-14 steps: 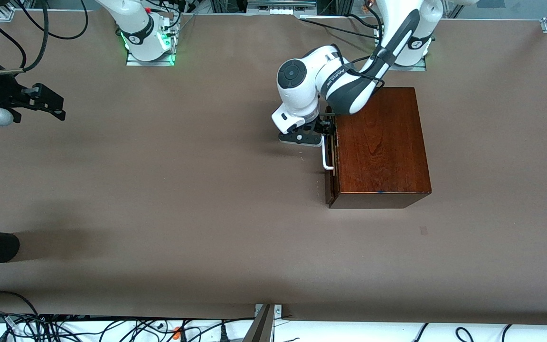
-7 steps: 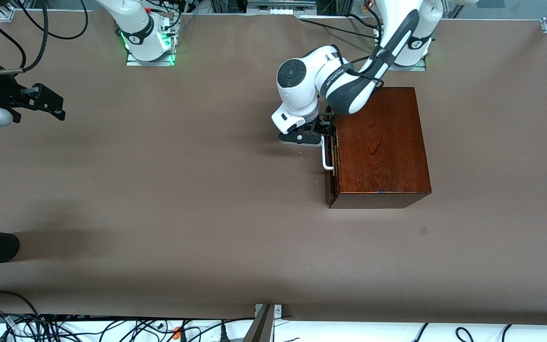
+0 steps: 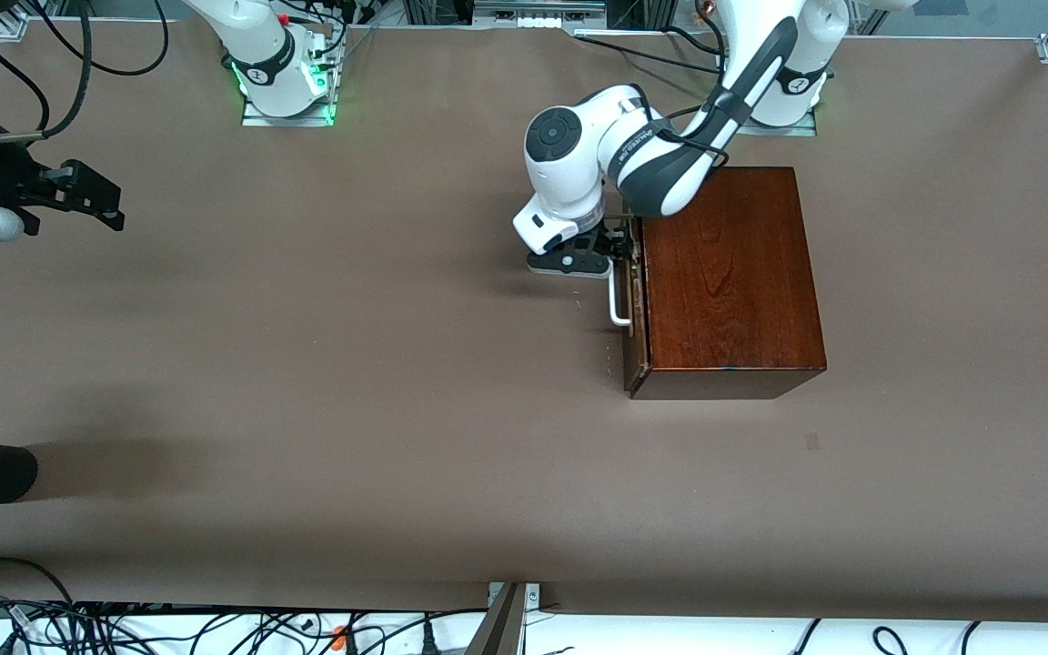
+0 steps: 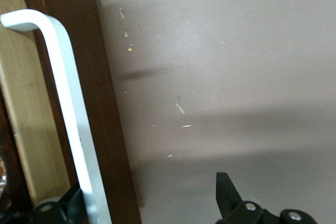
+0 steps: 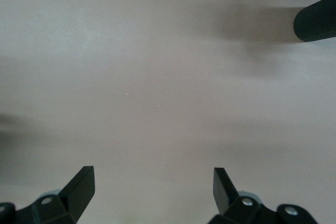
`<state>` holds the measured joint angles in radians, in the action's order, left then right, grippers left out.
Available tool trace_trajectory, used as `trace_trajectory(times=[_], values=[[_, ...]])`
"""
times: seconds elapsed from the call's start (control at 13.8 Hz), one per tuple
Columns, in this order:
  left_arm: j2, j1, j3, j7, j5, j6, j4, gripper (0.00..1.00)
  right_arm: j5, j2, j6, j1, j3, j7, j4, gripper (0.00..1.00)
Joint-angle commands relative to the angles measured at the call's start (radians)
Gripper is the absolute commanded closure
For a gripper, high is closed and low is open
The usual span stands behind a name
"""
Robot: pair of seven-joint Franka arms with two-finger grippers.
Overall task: Open drawer, take yellow block, close drawer
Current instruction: 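Pull the drawer open by its handle with the left gripper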
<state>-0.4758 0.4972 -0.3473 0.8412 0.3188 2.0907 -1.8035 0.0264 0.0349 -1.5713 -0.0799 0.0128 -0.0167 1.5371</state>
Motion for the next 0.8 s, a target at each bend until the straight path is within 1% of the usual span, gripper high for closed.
trace_trajectory(times=[0.0,0.44,0.73], values=[[-0.075,0.037,-0.001,0.024,0.014,0.071,0.062,0.0,-0.01,0.005,0.002,0.009,-0.004,0.0,-0.012,0.0],[-0.116,0.073,-0.001,0.065,0.013,0.068,0.157,0.0,-0.01,0.005,0.002,0.009,-0.004,0.0,-0.012,0.0],[-0.138,0.083,-0.001,0.067,0.011,0.068,0.194,0.0,-0.01,0.005,0.002,0.009,-0.004,0.0,-0.012,0.0]])
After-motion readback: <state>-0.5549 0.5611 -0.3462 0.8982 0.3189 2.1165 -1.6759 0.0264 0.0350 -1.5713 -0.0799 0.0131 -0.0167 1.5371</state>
